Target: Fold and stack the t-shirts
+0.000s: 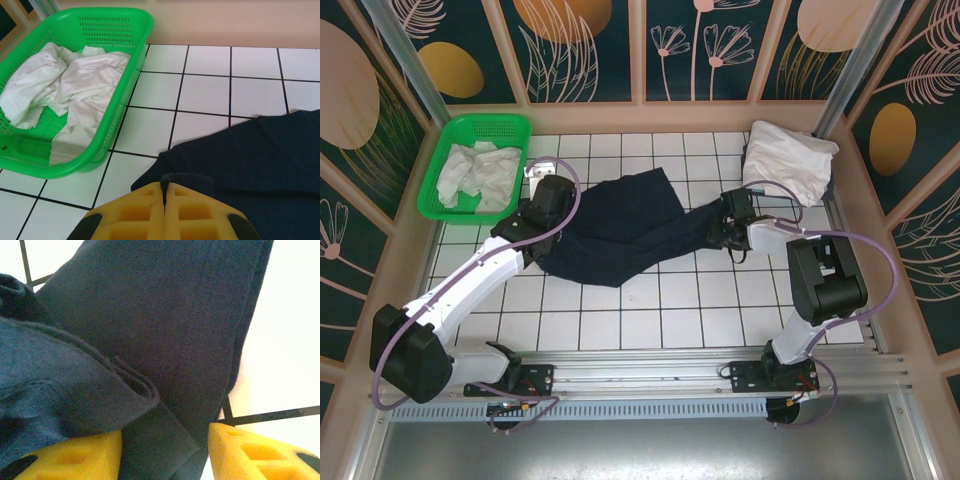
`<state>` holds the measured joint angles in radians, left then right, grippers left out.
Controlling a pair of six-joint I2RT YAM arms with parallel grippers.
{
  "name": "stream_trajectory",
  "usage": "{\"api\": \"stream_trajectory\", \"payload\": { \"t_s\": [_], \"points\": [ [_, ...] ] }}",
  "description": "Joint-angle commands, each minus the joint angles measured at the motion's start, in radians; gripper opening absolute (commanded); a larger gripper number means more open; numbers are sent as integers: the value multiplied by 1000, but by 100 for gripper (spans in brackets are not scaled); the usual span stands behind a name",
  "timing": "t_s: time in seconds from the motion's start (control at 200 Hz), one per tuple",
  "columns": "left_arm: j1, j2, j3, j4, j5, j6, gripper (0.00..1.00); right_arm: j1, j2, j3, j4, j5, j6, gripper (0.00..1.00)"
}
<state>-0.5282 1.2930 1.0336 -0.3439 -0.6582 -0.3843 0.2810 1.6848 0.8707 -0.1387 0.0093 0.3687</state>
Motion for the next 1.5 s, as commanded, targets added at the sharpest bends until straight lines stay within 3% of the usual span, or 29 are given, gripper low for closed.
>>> {"api": "stream_trajectory", "payload": {
  "t_s": [0.0,0.28,0.455,0.676,0.861,1.156,1.221,1.321,1.496],
  "points": [
    [8,-16,-6,14,-3,17,0,10,12,12,-16,11,0,43],
    [9,-29,-7,11,-9,21,0,13,-60,38,-68,54,-5,17],
    [8,-58,30,-8,-9,23,0,40,-204,69,-176,135,-12,0],
    [8,-156,199,-94,-14,85,0,103,-476,204,-317,210,-40,0],
    [8,-203,343,-115,-13,143,0,127,-630,311,-289,233,-65,0],
    [8,-124,446,0,-22,214,0,82,-508,395,-194,270,-106,0],
    [8,-48,473,112,-90,254,0,66,-421,434,-130,421,-103,0],
    [10,176,705,175,-163,356,0,38,-276,549,-72,466,-109,0],
    [57,643,1538,64,-152,538,0,36,-141,783,16,529,-173,0]
  ]
}}
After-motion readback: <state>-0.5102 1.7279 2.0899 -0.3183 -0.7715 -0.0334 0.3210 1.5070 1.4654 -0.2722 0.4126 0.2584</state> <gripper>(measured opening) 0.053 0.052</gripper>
